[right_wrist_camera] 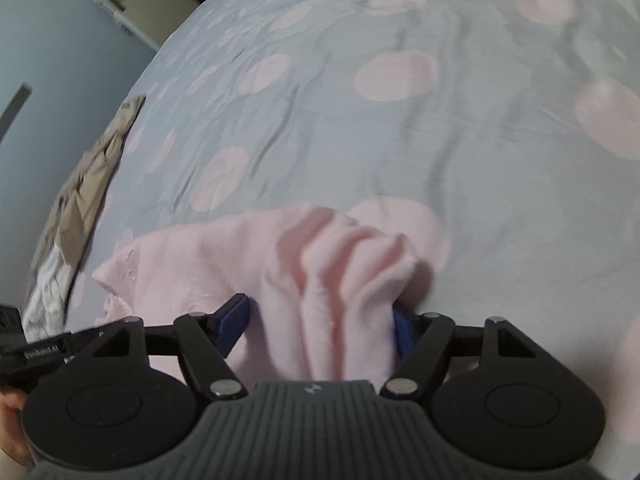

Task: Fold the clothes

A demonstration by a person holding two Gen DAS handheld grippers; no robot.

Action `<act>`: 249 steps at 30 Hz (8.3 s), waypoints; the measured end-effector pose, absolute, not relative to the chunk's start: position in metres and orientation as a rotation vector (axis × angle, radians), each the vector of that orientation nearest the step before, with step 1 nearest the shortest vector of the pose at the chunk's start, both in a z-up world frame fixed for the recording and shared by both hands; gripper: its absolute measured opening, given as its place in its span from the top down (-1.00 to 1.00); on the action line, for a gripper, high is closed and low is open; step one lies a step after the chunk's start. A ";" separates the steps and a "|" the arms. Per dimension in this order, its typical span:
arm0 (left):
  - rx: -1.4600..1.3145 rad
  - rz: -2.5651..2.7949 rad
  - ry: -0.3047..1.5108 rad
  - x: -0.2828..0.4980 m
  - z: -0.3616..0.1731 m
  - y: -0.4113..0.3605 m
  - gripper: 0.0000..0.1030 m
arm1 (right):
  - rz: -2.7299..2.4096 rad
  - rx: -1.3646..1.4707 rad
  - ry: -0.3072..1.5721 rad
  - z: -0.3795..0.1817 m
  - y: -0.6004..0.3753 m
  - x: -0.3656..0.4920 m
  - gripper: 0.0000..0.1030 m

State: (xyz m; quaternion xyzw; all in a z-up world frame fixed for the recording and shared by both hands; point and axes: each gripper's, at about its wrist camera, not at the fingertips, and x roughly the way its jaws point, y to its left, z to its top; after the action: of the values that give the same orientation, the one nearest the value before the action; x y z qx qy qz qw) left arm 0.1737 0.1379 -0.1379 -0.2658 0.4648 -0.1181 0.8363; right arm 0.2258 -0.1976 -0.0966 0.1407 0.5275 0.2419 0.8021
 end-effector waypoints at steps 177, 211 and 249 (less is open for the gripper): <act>0.062 -0.654 0.582 0.021 0.052 -0.205 -0.14 | 0.031 0.167 0.564 0.135 -0.551 0.000 -0.50; 0.105 -0.037 0.470 -0.015 0.049 0.014 -0.57 | 0.350 -0.072 0.531 0.068 -0.185 0.003 -0.85; 0.041 0.037 0.647 0.016 -0.009 0.014 -1.00 | 0.292 0.031 0.658 -0.011 -0.175 0.001 -0.85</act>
State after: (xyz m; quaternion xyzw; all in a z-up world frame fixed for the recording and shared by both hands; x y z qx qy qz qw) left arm 0.0161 0.0141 -0.0085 0.0203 0.3177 0.0181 0.9478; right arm 0.0010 -0.1753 -0.0107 0.0151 0.3219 0.1427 0.9358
